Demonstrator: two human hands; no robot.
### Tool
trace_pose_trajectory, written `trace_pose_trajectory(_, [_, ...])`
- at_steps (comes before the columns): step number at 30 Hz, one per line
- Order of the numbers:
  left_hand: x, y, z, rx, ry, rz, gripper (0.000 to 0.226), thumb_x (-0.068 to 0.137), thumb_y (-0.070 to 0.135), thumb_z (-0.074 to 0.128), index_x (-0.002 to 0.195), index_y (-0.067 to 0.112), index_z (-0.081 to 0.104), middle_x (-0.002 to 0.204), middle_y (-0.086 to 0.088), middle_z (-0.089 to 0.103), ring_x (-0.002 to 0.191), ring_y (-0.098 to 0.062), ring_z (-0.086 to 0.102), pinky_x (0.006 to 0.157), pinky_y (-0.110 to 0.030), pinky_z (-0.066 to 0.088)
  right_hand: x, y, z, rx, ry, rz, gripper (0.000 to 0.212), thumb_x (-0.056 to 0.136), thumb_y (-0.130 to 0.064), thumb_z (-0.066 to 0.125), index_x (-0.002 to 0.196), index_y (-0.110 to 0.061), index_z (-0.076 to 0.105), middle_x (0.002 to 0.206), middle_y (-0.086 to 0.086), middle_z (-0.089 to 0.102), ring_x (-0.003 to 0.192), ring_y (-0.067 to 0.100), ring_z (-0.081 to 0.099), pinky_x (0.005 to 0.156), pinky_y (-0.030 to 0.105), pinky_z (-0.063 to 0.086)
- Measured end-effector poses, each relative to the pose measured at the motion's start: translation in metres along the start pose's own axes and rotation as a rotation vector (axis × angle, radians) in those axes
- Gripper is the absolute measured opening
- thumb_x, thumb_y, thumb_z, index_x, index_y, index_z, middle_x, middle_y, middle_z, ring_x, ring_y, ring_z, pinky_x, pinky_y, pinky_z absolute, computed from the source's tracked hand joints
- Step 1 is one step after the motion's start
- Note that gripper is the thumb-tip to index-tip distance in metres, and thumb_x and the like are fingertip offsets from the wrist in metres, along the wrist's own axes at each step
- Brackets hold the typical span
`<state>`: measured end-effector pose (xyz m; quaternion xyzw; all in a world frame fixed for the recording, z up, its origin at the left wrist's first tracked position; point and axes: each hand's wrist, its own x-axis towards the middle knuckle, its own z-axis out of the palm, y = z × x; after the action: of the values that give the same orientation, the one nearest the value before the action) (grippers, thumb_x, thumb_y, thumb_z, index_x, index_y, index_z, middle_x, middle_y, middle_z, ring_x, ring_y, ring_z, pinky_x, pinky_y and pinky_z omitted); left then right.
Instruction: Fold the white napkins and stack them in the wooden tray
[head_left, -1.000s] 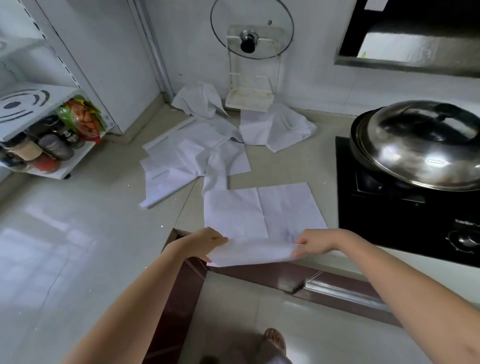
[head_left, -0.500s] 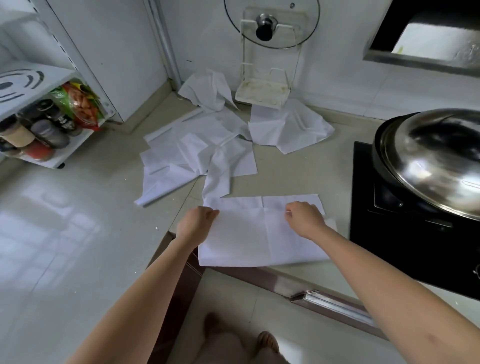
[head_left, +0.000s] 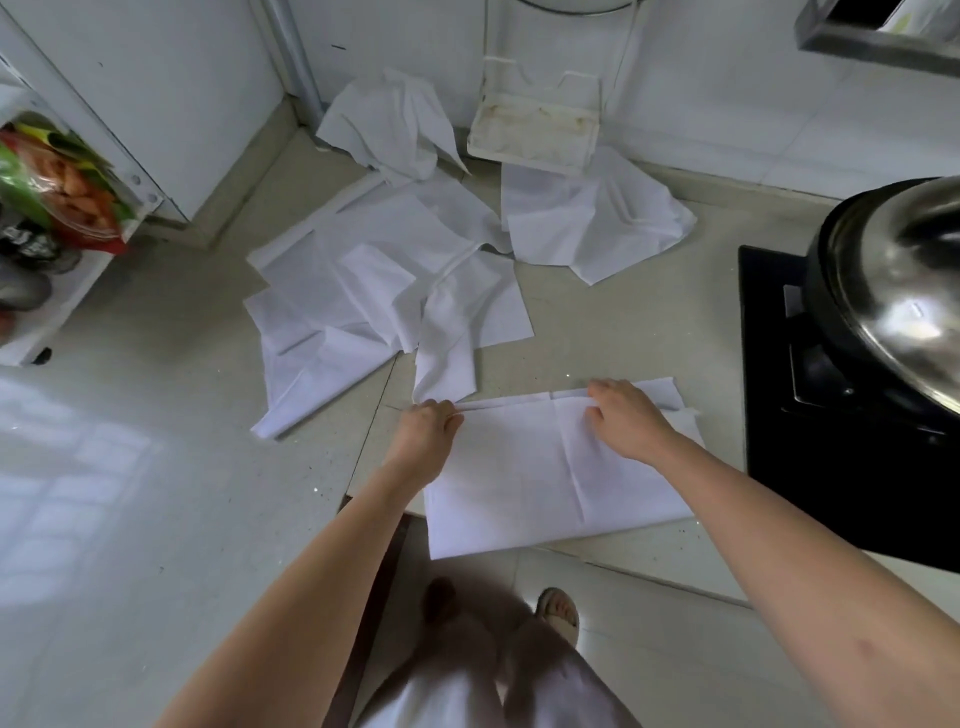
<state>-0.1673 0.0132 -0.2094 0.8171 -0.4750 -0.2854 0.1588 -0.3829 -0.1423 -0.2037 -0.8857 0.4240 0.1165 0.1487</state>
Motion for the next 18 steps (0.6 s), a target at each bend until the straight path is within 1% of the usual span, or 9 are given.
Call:
trace_pose_trajectory(3, [0.002, 0.000, 0.005, 0.065, 0.034, -0.037, 0.029, 0.100, 0.026, 0.044, 0.100, 0.001, 0.061, 0.095, -0.015, 0.057, 0.091, -0.030, 0.051, 0.071, -0.032, 0.035, 0.004, -0.001, 0.002, -0.053, -0.006, 0.006, 0.025, 0.097, -0.015, 0.037, 0.115, -0.002, 0.050, 0.119, 0.016, 0.057, 0.110, 0.032, 0.051, 0.086, 0.036, 0.036])
trace_pose_trajectory(5, [0.005, 0.002, 0.005, 0.093, 0.052, -0.077, 0.029, 0.099, 0.027, 0.046, 0.101, 0.002, 0.060, 0.099, -0.015, 0.058, 0.096, -0.030, 0.052, 0.076, -0.032, 0.037, 0.007, 0.000, 0.001, -0.099, 0.004, 0.001, 0.024, 0.097, -0.017, 0.037, 0.114, -0.005, 0.049, 0.117, 0.014, 0.058, 0.109, 0.030, 0.052, 0.087, 0.037, 0.035])
trace_pose_trajectory(9, [0.005, 0.009, 0.009, 0.163, 0.077, -0.150, 0.028, 0.100, 0.026, 0.043, 0.106, 0.004, 0.058, 0.106, -0.014, 0.058, 0.102, -0.030, 0.051, 0.085, -0.035, 0.040, 0.008, 0.000, 0.000, -0.187, 0.009, -0.022, 0.026, 0.100, -0.020, 0.034, 0.118, -0.008, 0.047, 0.119, 0.011, 0.058, 0.112, 0.028, 0.051, 0.090, 0.037, 0.033])
trace_pose_trajectory(13, [0.003, 0.016, 0.013, 0.222, 0.063, -0.219, 0.029, 0.102, 0.026, 0.037, 0.110, 0.004, 0.055, 0.111, -0.015, 0.057, 0.105, -0.031, 0.050, 0.087, -0.036, 0.038, 0.007, -0.001, 0.004, -0.220, 0.011, -0.026, 0.028, 0.099, -0.018, 0.034, 0.124, -0.008, 0.045, 0.122, 0.010, 0.056, 0.115, 0.027, 0.049, 0.092, 0.036, 0.033])
trace_pose_trajectory(18, [0.005, 0.027, 0.010, 0.296, 0.046, -0.255, 0.024, 0.102, 0.013, 0.038, 0.117, 0.004, 0.055, 0.118, -0.014, 0.053, 0.109, -0.031, 0.049, 0.090, -0.034, 0.038, 0.005, 0.005, 0.003, -0.238, 0.039, 0.058, 0.033, 0.096, -0.011, 0.035, 0.128, -0.008, 0.044, 0.129, 0.009, 0.051, 0.117, 0.026, 0.046, 0.096, 0.034, 0.032])
